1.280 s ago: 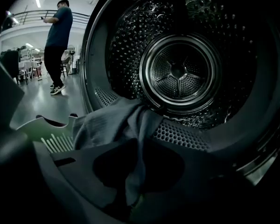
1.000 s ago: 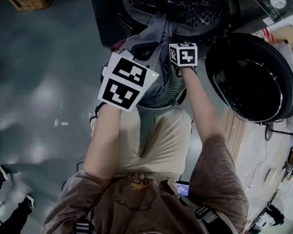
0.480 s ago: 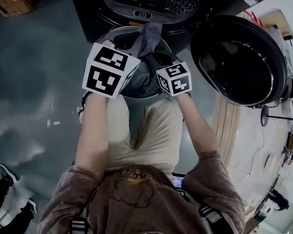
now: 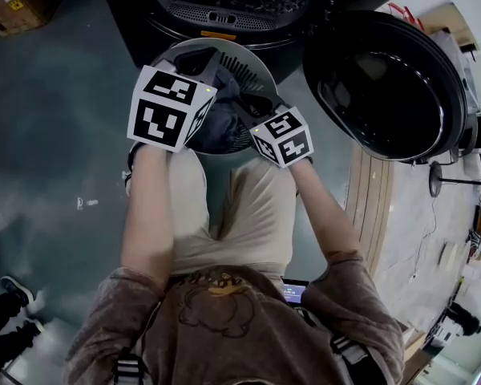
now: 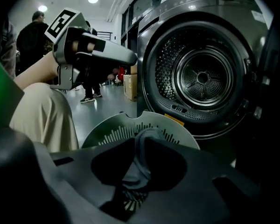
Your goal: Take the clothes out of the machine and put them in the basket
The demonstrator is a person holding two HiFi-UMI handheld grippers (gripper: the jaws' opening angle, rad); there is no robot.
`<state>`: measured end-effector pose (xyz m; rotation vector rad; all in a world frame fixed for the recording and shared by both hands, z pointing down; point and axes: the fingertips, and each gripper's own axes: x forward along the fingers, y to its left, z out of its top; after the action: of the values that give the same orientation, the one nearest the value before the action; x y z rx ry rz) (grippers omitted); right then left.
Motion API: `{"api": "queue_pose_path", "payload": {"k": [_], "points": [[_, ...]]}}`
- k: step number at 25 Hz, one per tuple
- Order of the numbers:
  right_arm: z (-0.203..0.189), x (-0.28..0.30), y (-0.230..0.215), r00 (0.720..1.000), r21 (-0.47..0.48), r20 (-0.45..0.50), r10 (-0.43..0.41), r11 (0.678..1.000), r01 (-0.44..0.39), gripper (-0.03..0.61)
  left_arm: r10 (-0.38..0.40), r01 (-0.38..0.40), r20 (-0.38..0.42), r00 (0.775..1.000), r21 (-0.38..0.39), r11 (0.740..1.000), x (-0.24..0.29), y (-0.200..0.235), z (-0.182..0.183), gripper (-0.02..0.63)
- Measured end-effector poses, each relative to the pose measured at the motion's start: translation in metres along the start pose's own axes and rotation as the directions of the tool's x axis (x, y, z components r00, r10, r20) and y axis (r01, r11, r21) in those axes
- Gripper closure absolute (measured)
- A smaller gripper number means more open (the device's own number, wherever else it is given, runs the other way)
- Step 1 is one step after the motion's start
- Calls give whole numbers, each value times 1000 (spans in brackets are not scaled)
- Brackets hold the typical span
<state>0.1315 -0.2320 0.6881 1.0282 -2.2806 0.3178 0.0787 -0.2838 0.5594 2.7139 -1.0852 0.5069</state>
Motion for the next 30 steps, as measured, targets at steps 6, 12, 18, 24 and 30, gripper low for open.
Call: {"api": "queue_pose_path", "payload": {"k": [6, 12, 18, 24, 30], "points": [[33, -1, -15, 997, 43, 77, -26, 999, 23, 410, -18, 18, -8, 1000, -27, 999, 0, 10, -7, 607], [86, -5, -17, 986, 146, 164, -24, 989, 0, 410, -10, 41, 197, 980, -151, 988, -10, 36, 29, 607], [170, -48, -11, 987, 221, 163, 0, 975, -36, 433, -8, 65, 227, 974, -246, 967, -56, 55, 88, 607], [279, -123, -6, 979, 250, 202, 19, 966, -71, 434, -24, 71, 176, 984, -269, 960, -113, 67, 184, 607], [403, -206, -5, 961, 259, 276, 14, 962, -88, 460, -114, 144, 133, 984, -238, 961, -163, 67, 300, 607]]}}
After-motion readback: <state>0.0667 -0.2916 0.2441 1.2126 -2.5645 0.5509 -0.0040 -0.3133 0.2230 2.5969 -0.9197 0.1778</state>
